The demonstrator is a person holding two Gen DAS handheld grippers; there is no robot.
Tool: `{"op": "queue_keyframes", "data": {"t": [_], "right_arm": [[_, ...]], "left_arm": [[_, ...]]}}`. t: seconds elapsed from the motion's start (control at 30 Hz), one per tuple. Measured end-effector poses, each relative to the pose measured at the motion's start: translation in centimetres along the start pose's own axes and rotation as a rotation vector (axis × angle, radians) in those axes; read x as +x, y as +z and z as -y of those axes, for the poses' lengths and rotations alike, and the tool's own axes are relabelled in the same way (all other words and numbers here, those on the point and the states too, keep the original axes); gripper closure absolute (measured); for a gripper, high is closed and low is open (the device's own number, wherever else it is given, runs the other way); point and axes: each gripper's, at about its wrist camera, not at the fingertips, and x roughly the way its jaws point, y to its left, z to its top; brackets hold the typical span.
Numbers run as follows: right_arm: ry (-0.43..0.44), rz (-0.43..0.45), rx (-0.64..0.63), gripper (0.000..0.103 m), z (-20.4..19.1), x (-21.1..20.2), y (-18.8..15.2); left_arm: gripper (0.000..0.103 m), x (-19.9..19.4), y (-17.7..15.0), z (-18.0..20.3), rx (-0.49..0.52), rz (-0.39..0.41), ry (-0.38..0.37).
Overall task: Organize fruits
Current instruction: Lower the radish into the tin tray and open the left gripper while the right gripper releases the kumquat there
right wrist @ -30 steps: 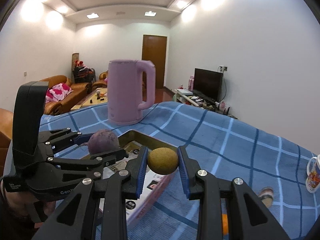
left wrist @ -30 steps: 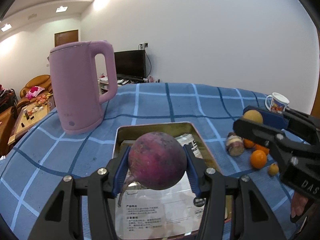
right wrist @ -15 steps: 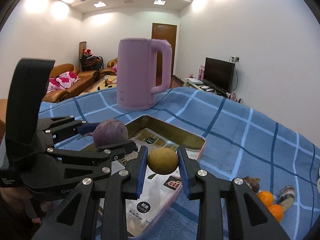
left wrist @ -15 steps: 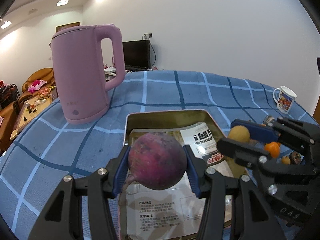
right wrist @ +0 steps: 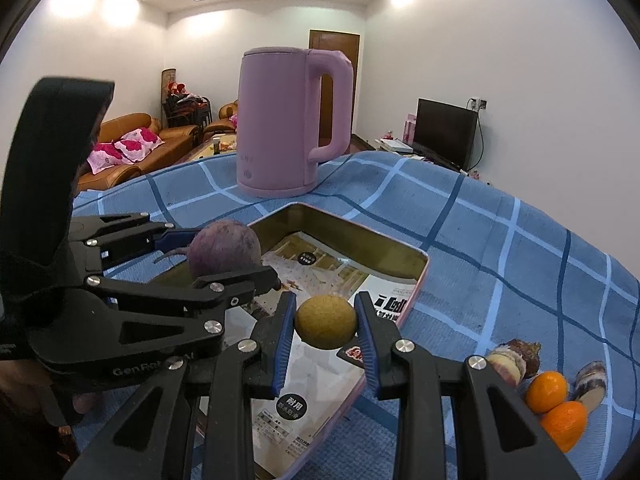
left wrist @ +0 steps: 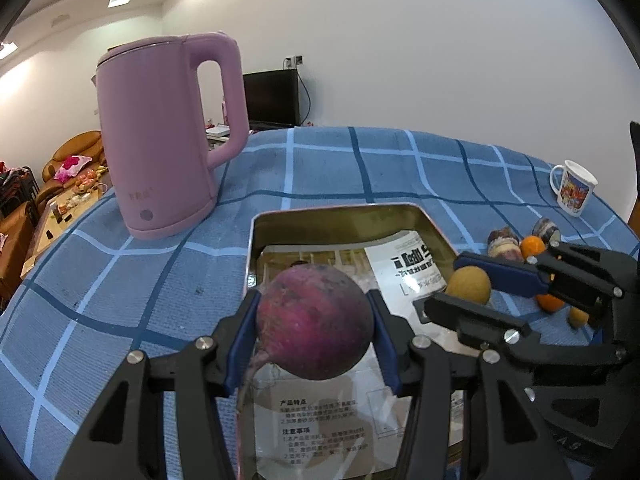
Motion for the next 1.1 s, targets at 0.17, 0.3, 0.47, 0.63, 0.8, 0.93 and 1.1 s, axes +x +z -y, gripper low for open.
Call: {"op": "queue_keyframes", "data": {"t": [0.17,0.3,0.47,0.63,0.8,0.93,1.1], "right_arm": [[0.001,-0.005,0.004,0.071,-0.03,0.23,0.09],[0.004,-0.013,0.006,0.071,-0.03,0.38,0.1],[0.004,-0.011,0.004,0.071,-0.08,0.41,0.12],[0.015,-0.012,0.005,0.071,-0.12,0.38,0.08],[0.017,-0.017,0.007,0.071,-0.02,0.41,0.06],[0.02,-0.026,0.01,0.068,0.06,0.52,0.08],[-0.004,-0.017,0.022,0.059,0.31,0.32,0.02]], "left_arm": [[0.049,0.26,0.03,-0.09,-0.005,-0.011,-0.002],[0.049,0.39,0.06,-0.05,-0.005,-0.018,0.001],[0.049,0.52,0.07,-0.06,-0.004,-0.025,0.003],[0.049,0.58,0.11,-0.08,-0.005,-0.026,0.005],[0.049,0.6,0.1,-0.07,-0.006,-0.029,0.005],[0.049,0.59,0.03,-0.23,-0.013,-0.027,0.008],[0.048,0.4,-0.07,-0.47,-0.018,-0.021,0.004]]}}
